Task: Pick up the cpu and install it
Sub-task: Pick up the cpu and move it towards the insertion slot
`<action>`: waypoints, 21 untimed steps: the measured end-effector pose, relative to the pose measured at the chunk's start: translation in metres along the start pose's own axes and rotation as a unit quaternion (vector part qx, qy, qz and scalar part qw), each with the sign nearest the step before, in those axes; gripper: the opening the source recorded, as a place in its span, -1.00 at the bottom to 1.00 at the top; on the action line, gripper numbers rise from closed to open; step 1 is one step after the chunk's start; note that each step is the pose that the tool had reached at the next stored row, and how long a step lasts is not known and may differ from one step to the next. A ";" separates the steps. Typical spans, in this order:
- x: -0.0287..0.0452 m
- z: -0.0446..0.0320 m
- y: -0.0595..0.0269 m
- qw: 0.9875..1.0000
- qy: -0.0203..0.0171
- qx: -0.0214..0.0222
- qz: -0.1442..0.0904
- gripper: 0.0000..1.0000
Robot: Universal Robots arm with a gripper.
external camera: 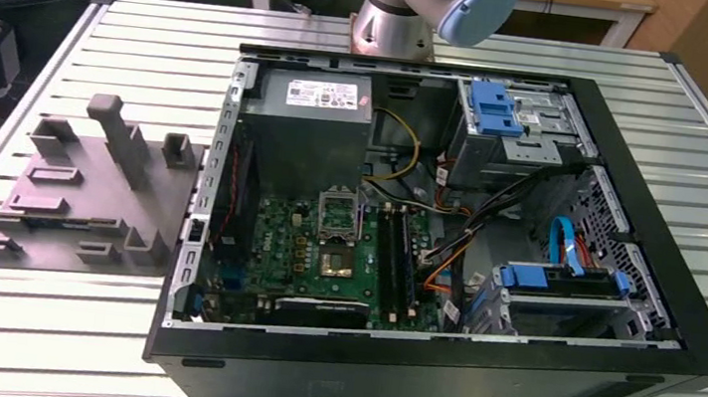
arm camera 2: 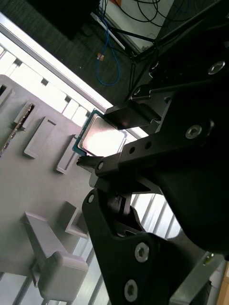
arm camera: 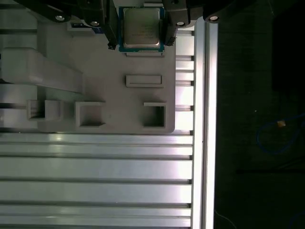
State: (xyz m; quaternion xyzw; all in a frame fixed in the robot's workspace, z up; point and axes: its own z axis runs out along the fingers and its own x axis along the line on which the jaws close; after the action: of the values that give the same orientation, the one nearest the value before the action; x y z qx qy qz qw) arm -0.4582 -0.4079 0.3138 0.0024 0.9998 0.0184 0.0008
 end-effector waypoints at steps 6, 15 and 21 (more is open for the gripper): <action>0.0000 -0.0002 0.0000 1.000 0.000 0.000 0.000 -0.05; 0.0000 -0.0064 0.0002 1.000 0.000 0.000 0.000 -0.05; 0.0000 -0.0135 0.0005 1.000 0.000 0.000 0.000 -0.05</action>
State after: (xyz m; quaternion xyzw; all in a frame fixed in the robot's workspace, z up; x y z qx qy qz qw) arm -0.4582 -0.4079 0.3273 0.0023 0.9998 0.0182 0.0008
